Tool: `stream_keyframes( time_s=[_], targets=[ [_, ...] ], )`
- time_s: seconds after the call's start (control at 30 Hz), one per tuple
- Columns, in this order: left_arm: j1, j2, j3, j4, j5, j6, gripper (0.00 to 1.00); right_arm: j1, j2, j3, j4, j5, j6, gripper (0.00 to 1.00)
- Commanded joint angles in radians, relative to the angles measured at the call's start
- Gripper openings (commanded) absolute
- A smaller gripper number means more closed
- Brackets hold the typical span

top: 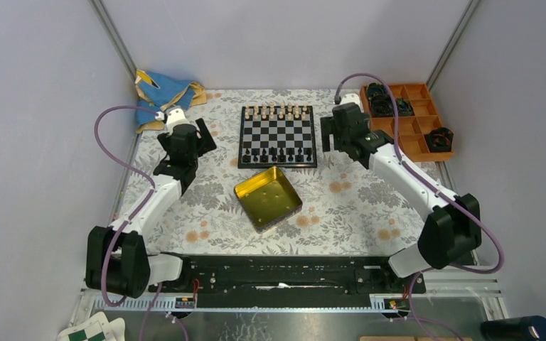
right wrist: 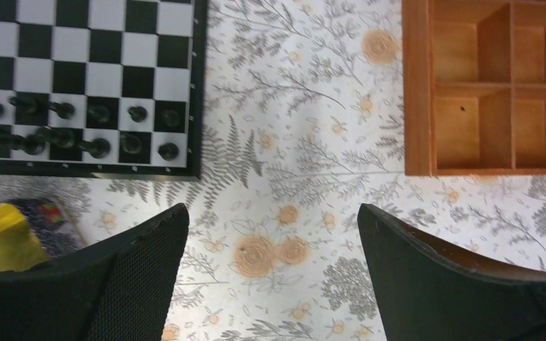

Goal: Set up the chess pieces on the board
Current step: Reset both arms

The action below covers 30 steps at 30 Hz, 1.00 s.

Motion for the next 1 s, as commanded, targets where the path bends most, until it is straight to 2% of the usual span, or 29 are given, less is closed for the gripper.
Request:
stream_keyframes(
  time_s=[0.0,0.17,0.37,0.77,0.97],
  targets=[
    [0.050,0.034,-0.035,0.211,-0.022,0.014,0.99,-0.008,-0.114,-0.070,0.077,0.112,-0.004,0.97],
    [0.071,0.043,-0.146,0.355,0.053,0.092,0.99,-0.011,-0.225,-0.183,0.159,0.185,-0.002,1.00],
    [0.071,0.021,-0.215,0.407,0.099,0.146,0.99,-0.010,-0.294,-0.296,0.270,0.215,-0.005,1.00],
    [0.065,0.031,-0.189,0.402,0.119,0.151,0.99,-0.010,-0.273,-0.326,0.309,0.232,0.011,1.00],
    [0.062,0.041,-0.190,0.414,0.114,0.154,0.99,-0.011,-0.276,-0.331,0.311,0.182,0.003,1.00]
  ],
)
